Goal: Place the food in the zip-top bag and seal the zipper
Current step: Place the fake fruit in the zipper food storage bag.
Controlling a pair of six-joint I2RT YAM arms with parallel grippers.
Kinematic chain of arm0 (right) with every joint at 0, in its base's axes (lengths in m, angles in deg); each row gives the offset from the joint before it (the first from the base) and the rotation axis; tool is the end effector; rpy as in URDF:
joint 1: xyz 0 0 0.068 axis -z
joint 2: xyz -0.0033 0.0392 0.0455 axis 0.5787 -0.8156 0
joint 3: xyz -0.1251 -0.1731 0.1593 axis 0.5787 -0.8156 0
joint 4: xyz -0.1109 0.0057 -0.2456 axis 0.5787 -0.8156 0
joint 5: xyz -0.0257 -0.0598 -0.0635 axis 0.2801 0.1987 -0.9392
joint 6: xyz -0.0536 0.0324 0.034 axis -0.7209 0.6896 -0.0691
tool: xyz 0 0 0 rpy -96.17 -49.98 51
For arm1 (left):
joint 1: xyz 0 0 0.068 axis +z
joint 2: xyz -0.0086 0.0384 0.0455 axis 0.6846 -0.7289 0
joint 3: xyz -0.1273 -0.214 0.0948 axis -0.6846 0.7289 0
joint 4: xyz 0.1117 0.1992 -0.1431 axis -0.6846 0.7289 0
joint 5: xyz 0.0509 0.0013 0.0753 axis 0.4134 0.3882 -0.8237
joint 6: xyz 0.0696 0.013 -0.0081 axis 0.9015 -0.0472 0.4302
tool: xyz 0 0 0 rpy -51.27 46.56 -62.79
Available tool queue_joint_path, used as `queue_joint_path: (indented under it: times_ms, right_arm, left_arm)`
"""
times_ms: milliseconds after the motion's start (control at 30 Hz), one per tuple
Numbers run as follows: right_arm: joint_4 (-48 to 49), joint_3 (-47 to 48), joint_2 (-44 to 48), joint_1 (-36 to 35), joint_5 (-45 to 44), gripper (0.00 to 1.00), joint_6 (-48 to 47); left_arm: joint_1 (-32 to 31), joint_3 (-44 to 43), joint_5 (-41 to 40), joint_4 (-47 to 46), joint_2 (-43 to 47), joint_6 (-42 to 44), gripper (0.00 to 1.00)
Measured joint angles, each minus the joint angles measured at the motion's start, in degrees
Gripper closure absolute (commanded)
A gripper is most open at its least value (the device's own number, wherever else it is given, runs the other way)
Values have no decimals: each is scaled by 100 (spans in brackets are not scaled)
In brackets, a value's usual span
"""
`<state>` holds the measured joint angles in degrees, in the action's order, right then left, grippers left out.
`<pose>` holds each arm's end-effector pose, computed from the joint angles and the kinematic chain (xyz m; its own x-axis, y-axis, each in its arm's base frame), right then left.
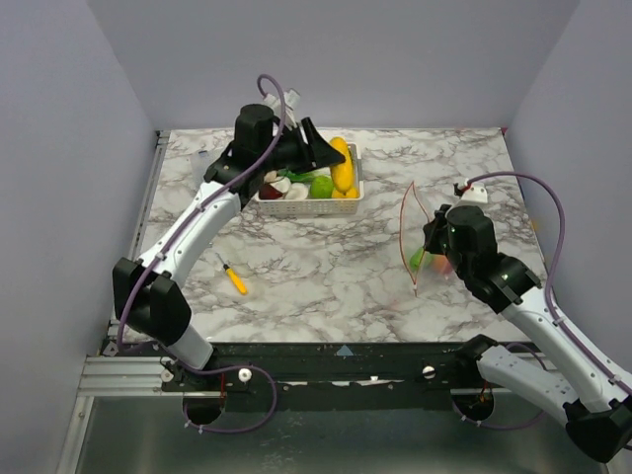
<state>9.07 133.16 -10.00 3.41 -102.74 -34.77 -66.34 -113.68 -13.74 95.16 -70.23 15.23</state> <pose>0.1949 0.0931 0.3077 -0.4302 0.1820 -0.8842 0.0088 0.9803 0.1975 0.3624 -0.1838 0.3794 -0.7232 -0.3812 -0.5759 0.3323 0.5389 -0.7740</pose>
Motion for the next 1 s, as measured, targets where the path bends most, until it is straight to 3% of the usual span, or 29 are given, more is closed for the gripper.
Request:
queue_joint_path:
  times_ms: [167,367,600,767,1000]
  right_arm:
    - [13,4,-81,0,109,99,-92]
    - [103,4,-26,0,304,99,-170]
    - [297,4,212,0,614,99,-299]
    - [426,4,280,0,861,99,-378]
    - [442,4,289,0,1036,99,-391]
  left_arm:
    - [-935,605,1091,-503,271,87,76]
    - [-1869,931,1626,-614,286,229,81]
    - [-1917,748,2144,-616,-107,118,83]
    - [-1921,393,2514,-479,-935,-254,83]
    - [-1937,179,2321,103,-1239,-713,85]
